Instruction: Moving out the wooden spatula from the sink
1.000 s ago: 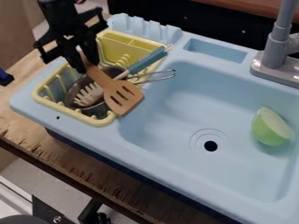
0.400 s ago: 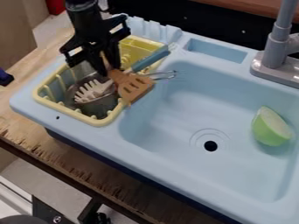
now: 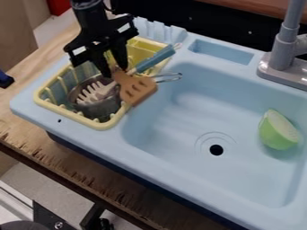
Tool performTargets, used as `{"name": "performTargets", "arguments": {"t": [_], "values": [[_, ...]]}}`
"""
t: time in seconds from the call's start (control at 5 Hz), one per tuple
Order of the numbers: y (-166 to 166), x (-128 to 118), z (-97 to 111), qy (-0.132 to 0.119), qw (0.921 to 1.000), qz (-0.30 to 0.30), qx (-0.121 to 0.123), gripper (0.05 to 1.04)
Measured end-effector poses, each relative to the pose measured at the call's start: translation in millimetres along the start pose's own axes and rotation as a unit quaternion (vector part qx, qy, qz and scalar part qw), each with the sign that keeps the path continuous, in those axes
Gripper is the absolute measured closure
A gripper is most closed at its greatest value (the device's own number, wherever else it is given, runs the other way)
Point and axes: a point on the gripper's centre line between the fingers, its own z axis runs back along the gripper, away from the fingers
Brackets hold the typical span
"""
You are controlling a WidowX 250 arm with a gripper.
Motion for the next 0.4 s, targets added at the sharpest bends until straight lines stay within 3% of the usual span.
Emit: {"name": "performTargets", "arguments": {"t": [0.2,0.4], "values": [[2.3,1.7,0.1,-0.005,1.0,0.006,0.006,0.23],[4.6,2.4,5.9,-0.013,0.9999,0.0,0.011,0.074]]}}
